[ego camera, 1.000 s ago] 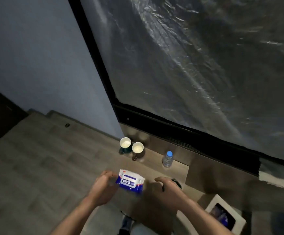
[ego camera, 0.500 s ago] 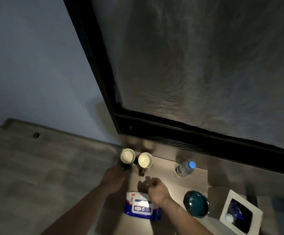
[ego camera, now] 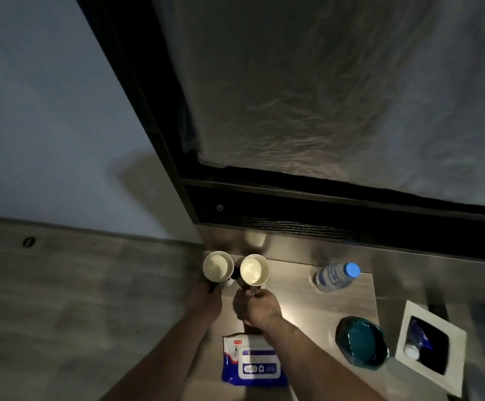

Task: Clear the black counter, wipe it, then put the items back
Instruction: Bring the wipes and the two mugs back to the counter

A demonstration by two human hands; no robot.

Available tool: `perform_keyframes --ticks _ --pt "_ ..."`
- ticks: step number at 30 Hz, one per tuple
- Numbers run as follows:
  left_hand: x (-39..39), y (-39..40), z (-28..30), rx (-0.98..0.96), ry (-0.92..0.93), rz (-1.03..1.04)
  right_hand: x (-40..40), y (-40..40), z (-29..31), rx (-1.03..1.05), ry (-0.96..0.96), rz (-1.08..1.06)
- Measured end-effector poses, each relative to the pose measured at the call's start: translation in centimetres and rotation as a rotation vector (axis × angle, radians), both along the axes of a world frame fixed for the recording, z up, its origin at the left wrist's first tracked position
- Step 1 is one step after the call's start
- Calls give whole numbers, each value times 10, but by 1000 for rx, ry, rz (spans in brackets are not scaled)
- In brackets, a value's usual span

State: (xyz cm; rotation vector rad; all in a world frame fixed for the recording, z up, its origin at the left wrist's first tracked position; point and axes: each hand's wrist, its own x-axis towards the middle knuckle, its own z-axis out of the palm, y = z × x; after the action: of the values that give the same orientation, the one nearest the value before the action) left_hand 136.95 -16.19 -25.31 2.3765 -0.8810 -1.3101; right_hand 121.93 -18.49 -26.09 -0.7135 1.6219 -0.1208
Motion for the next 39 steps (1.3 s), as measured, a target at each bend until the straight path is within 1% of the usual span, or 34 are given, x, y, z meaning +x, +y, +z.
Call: perform_keyframes --ticks 3,6,9,12,15,17,19,20,23,27,29,36,39 --pt "3 2 -7 61 19 84 0 -2 5 -37 50 -17" --pt "-5 13 12 23 52 151 -5 2 30 -85 70 -37" --pt "-10 37 49 2 15 162 -21 20 58 -89 52 -43" --pt "-13 66 103 -60 -2 153 -45 49 95 -119 7 -55" --pt "-15 99 157 -118 34 146 -77 77 144 -149 -29 -71" --pt "-17 123 187 -111 51 142 -105 96 179 -213 -45 -25" --pt "-19 147 198 -143 92 131 -135 111 216 -272 -54 19" --pt "-28 156 214 -162 93 109 -149 118 235 -300 -52 29" --pt "-69 169 267 -210 97 64 -199 139 283 -376 -27 37" --pt "-141 180 317 -296 216 1 -274 174 330 -436 -30 -4" --pt "-185 187 340 -328 228 -78 -312 196 348 -472 -37 -31" --pt "-341 233 392 -425 301 -191 -465 290 382 -607 -43 -90" --pt "-405 258 406 -457 348 -243 -524 330 399 -652 -38 -156"
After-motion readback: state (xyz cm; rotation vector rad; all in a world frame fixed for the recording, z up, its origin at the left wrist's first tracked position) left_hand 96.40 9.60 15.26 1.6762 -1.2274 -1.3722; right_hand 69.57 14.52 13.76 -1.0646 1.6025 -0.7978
